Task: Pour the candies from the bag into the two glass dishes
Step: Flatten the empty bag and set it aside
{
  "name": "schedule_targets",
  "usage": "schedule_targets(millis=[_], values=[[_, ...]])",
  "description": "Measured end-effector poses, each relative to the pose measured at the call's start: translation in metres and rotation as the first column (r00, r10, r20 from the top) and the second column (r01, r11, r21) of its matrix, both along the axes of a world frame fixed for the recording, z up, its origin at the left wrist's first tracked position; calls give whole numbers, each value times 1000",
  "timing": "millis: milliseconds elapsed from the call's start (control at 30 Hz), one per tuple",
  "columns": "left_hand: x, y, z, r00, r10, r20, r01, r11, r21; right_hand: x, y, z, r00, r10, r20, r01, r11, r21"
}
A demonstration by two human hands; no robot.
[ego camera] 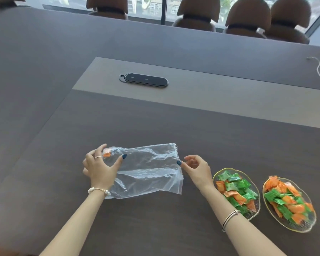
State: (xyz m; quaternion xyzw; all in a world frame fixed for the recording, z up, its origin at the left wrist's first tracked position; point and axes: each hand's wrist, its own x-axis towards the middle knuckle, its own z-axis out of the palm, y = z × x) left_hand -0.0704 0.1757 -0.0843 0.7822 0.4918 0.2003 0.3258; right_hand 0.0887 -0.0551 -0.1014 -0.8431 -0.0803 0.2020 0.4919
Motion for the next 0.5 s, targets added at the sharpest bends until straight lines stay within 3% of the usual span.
schedule_targets(millis=[100, 200, 333, 500], values=[[24, -49, 27, 950, -200, 238, 229, 969, -99, 2, -23, 27, 997, -26, -72, 40, 979, 201], [51, -109, 35, 863, -338, 375, 458, 837, -300, 8, -64, 45, 992, -79, -101, 105, 949, 297], [76, -186, 16, 825, -440, 355, 561, 709, -428, 18, -136, 47, 972, -202, -120, 230, 924, 305], [89, -242, -17, 887, -406, 220, 461, 748, -478, 9, -204, 28, 934, -302, -192, 348, 891, 291]])
